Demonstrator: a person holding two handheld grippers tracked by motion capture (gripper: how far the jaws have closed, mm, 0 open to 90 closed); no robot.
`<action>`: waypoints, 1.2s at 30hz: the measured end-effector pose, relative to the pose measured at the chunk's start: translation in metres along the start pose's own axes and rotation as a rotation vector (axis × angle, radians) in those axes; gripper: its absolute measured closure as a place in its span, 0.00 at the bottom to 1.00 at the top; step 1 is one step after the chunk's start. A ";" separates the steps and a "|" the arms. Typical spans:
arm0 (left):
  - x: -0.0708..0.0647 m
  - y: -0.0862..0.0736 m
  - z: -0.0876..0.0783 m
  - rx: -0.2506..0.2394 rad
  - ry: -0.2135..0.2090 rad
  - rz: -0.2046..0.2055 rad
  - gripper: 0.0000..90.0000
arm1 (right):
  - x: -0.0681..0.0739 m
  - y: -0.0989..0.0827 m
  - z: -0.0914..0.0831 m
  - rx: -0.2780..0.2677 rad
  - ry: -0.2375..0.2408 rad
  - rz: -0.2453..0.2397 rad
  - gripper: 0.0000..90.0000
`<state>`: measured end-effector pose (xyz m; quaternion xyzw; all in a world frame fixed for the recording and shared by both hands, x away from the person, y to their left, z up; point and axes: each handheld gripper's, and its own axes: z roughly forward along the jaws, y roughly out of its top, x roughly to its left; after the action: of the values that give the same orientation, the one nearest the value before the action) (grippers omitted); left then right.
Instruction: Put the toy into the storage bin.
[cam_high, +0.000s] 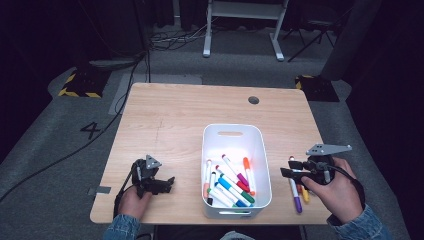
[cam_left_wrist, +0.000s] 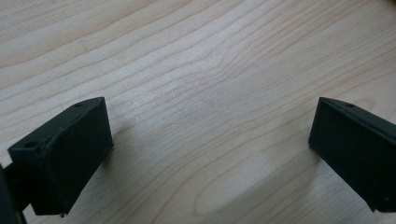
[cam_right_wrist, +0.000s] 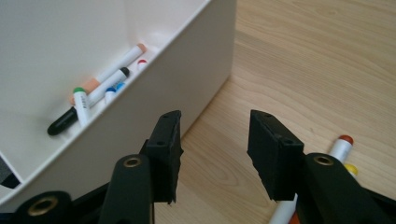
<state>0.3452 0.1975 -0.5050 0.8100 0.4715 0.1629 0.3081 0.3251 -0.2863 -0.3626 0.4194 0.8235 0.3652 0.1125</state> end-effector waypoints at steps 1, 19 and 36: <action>0.000 0.000 0.000 0.001 0.000 0.002 0.00 | -0.003 -0.002 0.000 0.005 -0.007 0.011 0.61; 0.000 0.000 0.000 0.000 -0.001 -0.002 0.00 | -0.038 -0.041 0.022 0.109 -0.084 0.103 0.66; 0.000 0.000 0.000 0.000 0.000 0.000 0.00 | -0.055 -0.072 0.047 0.192 -0.096 0.164 0.66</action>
<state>0.3452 0.1975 -0.5050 0.8099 0.4717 0.1630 0.3081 0.3386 -0.3325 -0.4529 0.5112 0.8112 0.2725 0.0807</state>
